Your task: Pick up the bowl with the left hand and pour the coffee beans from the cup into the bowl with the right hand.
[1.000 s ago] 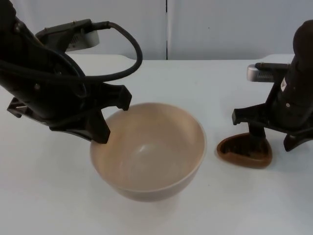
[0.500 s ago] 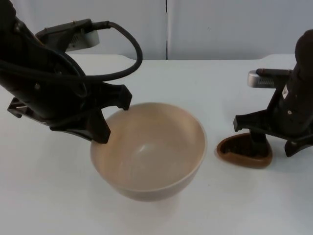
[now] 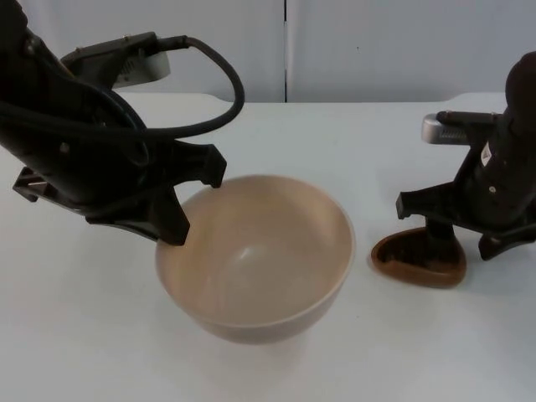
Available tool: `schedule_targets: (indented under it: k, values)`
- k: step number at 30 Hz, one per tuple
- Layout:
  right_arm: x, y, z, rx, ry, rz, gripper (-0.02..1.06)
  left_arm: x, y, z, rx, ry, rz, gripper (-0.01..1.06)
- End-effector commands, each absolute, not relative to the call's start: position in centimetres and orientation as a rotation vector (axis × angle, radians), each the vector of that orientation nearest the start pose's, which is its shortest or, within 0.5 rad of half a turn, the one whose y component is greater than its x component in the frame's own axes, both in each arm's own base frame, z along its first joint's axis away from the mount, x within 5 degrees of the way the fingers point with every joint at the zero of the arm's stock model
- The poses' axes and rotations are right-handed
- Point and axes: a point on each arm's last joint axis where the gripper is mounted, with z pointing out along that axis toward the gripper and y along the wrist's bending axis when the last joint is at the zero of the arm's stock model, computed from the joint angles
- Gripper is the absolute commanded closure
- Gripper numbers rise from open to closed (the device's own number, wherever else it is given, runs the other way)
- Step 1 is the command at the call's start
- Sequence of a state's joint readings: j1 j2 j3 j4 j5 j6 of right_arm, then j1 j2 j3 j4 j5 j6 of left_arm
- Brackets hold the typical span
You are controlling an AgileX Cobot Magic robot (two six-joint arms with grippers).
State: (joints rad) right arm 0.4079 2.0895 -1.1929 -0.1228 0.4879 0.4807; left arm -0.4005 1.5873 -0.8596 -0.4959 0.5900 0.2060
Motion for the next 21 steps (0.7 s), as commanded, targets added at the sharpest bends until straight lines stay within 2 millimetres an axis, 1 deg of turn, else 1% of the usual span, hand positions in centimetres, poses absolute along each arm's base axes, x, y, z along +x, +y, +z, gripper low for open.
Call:
schedule_targets:
  k: [1,6,9,10,12,14,21]
  values:
    - [35.9,14.8,9.5,-0.035,2.853,0.078,0.47,25.8,-13.8,19.6,0.319,2.763,-0.55,1.05]
    - [35.7,14.7,9.3,-0.041,2.86,0.071,0.47,25.8,-13.8,19.6,0.319,2.763,-0.55,1.05]
    - [35.5,14.6,8.4,-0.041,2.874,0.067,0.47,25.8,-13.8,19.6,0.319,2.763,-0.55,1.05]
    - [35.5,14.6,8.4,-0.041,2.874,0.067,0.47,25.8,-13.8,19.6,0.319,2.763,-0.55,1.05]
    - [35.5,14.6,7.4,-0.04,2.896,0.056,0.49,25.8,-13.8,19.6,0.319,2.763,-0.55,1.05]
    - [35.5,14.6,7.0,-0.041,2.9,0.056,0.51,25.8,-13.8,19.6,0.319,2.763,-0.55,1.05]
    - [35.4,14.6,6.9,-0.031,2.908,0.054,0.56,25.8,-13.8,19.6,0.316,2.763,-0.553,1.05]
